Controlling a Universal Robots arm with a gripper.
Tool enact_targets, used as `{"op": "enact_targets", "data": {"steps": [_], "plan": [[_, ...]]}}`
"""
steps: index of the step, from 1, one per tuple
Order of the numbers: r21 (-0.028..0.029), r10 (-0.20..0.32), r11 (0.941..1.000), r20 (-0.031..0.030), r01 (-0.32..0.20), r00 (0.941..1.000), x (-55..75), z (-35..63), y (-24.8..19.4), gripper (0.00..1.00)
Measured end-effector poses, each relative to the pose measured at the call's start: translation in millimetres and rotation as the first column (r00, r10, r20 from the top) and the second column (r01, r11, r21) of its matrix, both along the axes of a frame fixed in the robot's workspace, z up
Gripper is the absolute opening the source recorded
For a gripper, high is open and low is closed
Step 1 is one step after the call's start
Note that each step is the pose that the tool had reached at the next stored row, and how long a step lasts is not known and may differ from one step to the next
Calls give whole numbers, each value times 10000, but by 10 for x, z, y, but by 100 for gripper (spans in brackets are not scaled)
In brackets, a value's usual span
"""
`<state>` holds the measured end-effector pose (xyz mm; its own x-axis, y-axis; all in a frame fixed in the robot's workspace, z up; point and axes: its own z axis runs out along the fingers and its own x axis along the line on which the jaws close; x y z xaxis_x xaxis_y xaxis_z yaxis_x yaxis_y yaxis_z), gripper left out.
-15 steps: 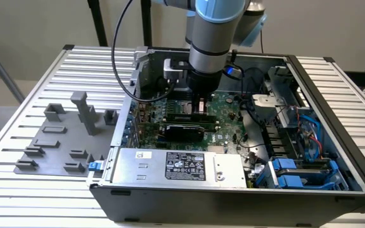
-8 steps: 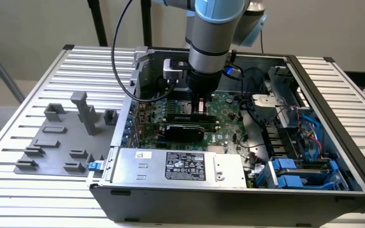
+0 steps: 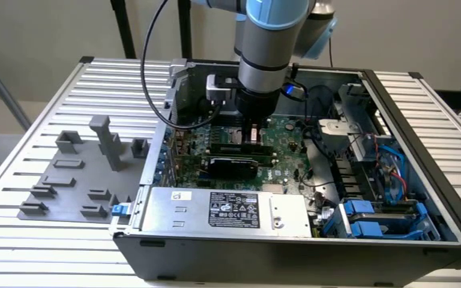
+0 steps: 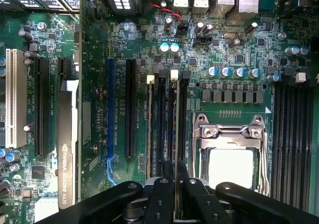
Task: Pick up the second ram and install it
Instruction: 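Insert the second ram into the second slot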
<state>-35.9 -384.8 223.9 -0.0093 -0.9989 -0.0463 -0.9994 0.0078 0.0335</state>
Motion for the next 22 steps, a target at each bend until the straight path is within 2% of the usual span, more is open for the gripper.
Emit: {"op": "enact_targets", "data": {"steps": [14,17,22], "plan": [[3,-2,10000,4,2,10000,0,-17,0,0],[5,0,10000,30,0,10000,1,-18,1,0],[-1,-2,10000,109,2,9999,0,-19,0,0]]}}
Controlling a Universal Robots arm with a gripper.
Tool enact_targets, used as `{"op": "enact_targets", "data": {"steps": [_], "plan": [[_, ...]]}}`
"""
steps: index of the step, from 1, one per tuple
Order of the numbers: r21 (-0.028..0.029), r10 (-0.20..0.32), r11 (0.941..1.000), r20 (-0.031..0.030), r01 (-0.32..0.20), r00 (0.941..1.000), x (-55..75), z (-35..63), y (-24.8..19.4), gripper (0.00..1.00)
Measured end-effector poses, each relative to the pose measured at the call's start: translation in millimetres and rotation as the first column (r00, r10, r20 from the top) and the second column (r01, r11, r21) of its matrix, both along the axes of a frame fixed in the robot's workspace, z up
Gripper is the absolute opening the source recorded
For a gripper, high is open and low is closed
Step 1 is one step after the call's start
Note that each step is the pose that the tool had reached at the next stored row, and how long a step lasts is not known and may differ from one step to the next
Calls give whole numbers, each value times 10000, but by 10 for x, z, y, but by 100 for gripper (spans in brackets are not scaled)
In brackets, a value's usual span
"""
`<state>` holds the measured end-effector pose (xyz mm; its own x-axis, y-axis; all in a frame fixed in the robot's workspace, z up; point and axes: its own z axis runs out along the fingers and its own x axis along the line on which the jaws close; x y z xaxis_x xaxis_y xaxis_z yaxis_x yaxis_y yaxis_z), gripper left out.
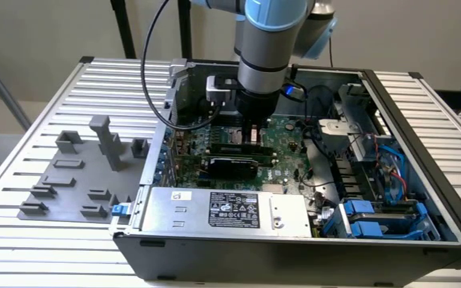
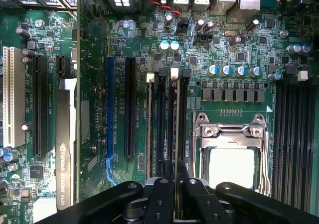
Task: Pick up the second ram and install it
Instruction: 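Insert the second ram into the second slot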
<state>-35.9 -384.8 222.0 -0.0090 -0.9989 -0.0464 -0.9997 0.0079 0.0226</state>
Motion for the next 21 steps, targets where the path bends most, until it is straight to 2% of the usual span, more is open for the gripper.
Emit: {"op": "enact_targets", "data": {"steps": [3,21], "plan": [[2,1,10000,16,-1,10000,0,-4,0,0],[-4,187,9998,16,-187,9998,-3,-5,0,0]]}}
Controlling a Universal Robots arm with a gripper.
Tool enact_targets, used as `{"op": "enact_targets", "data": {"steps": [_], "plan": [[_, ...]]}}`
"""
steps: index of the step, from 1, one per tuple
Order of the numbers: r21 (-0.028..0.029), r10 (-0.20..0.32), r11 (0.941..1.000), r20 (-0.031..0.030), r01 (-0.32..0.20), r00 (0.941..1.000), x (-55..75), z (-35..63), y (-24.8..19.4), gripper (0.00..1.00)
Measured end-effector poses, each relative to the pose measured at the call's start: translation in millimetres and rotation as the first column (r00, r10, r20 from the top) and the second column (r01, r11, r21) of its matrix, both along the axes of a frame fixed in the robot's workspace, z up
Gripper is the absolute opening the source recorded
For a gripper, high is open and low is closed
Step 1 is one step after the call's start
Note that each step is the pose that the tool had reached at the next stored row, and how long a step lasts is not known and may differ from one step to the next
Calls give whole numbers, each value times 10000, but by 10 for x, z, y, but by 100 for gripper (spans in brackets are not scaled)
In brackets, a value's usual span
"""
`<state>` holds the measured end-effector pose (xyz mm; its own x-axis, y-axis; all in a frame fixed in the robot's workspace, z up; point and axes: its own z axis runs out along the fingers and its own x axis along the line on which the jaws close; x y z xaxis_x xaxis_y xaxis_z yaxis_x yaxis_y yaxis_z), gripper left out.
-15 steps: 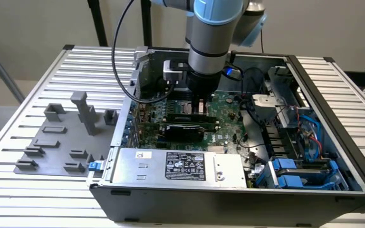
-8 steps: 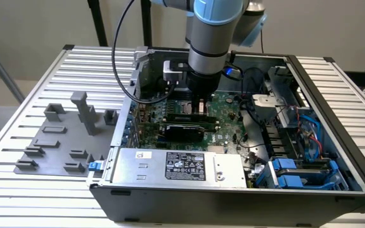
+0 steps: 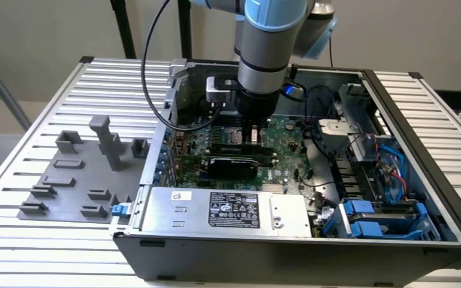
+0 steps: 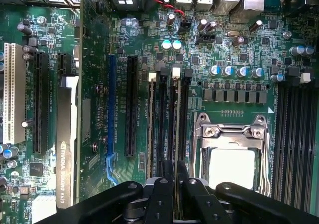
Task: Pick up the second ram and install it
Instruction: 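Insert the second ram into the second slot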
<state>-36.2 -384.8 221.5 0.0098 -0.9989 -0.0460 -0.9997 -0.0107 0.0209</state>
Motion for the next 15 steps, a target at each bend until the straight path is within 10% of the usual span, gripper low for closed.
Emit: {"op": "enact_targets", "data": {"steps": [14,15], "plan": [[-18,20,10000,-1,-20,10000,-17,0,0,0],[-18,19,10000,-1,-19,10000,-19,0,1,100]]}}
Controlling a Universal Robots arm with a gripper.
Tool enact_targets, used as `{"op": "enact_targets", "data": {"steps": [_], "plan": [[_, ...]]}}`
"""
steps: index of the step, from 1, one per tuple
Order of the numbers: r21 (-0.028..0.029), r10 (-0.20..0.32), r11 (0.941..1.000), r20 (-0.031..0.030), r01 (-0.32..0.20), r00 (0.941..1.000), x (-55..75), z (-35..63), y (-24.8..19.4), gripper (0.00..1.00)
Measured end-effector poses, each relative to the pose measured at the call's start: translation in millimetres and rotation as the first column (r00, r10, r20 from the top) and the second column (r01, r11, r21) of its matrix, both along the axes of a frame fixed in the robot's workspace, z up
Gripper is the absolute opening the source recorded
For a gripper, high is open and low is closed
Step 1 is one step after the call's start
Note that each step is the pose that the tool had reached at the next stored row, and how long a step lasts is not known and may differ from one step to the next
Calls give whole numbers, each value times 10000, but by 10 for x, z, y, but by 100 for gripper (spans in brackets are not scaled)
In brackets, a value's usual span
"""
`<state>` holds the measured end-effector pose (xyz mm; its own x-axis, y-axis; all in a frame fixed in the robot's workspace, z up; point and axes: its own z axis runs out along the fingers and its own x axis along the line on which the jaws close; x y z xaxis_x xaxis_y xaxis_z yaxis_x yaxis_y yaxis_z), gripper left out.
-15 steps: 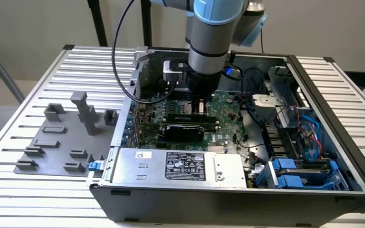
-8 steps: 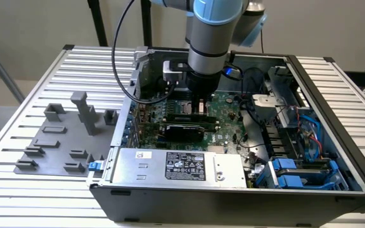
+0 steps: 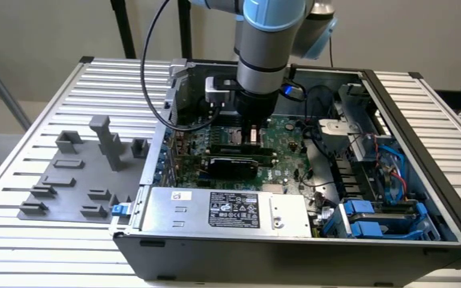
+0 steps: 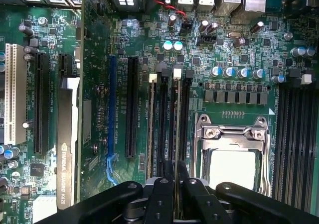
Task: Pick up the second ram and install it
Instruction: 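Insert the second ram into the second slot, then press down the second ram until it locks into place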
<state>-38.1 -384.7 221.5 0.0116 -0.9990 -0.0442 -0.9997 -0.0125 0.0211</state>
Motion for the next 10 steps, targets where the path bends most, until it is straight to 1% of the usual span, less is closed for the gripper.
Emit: {"op": "enact_targets", "data": {"steps": [4,5,10], "plan": [[-3,1,10000,1,-1,10000,-2,2,-1,100],[-3,0,10000,1,0,10000,-2,22,-1,100],[-3,0,10000,1,0,10000,-2,236,0,100]]}}
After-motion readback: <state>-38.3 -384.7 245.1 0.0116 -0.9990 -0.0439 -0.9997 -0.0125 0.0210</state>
